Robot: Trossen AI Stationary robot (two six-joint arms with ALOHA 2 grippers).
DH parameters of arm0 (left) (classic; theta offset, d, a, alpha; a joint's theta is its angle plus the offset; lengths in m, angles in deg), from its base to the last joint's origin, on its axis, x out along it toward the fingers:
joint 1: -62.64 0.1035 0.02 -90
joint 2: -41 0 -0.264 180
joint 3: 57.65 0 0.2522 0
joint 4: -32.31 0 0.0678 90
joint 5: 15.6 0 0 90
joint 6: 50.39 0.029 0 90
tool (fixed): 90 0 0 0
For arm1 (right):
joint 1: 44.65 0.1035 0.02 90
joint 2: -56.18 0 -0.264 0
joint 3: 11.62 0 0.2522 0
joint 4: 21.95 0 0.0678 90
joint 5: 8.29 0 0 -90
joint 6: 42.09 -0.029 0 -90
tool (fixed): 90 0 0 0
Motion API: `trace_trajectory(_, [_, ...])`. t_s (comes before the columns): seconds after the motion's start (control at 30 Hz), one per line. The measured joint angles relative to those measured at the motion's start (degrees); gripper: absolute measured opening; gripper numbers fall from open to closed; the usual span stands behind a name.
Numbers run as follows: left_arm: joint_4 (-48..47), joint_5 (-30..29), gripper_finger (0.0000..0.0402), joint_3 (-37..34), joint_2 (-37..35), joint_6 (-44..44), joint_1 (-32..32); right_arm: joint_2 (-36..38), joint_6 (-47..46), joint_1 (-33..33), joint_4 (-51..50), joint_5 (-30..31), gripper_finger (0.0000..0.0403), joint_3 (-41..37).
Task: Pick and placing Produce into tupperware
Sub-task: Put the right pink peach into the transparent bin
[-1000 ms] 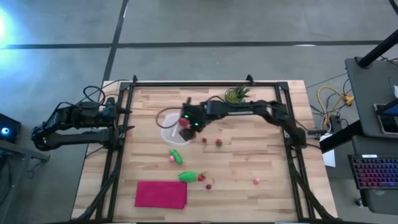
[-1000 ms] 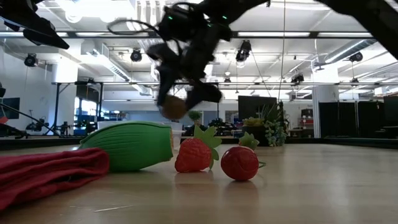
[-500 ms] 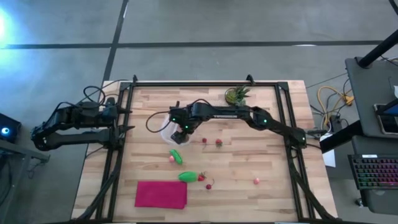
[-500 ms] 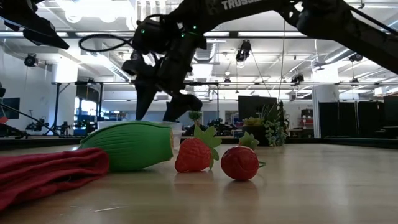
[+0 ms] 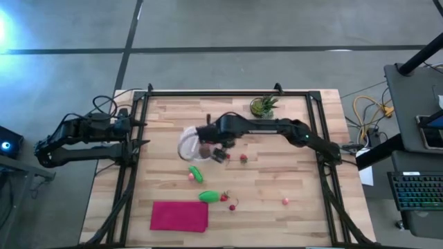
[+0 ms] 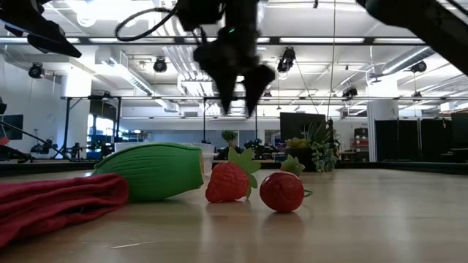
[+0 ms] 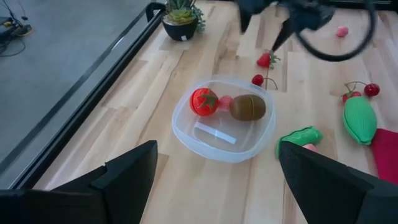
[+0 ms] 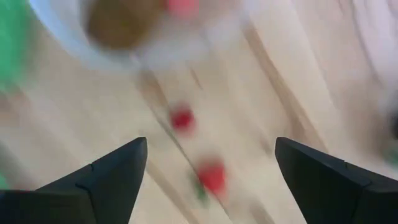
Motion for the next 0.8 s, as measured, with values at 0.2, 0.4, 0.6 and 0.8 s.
trace_trajectory(0.2, [0.02, -0.01, 0.0319, 0.0, 0.0, 1.91, 0.02, 7.21, -9.06, 4.4, -0.95, -5.02, 0.0328, -13.48])
trace_trajectory(0.4, [0.03, -0.01, 0.0319, 0.0, 0.0, 2.76, 0.02, 18.56, -25.02, 11.63, 1.37, -9.01, 0.0327, -34.93])
trace_trajectory(0.6, [0.04, 0.01, 0.0319, 0.0, 0.0, 2.84, 0.0, 31.12, -49.36, 17.14, 14.93, -13.02, 0.0327, -53.6])
trace_trajectory(0.8, [0.07, 0.01, 0.0319, 0.0, 0.0, 2.84, 0.0, 36.41, -69.86, 21.46, 24.49, -20.97, 0.0327, -67.15])
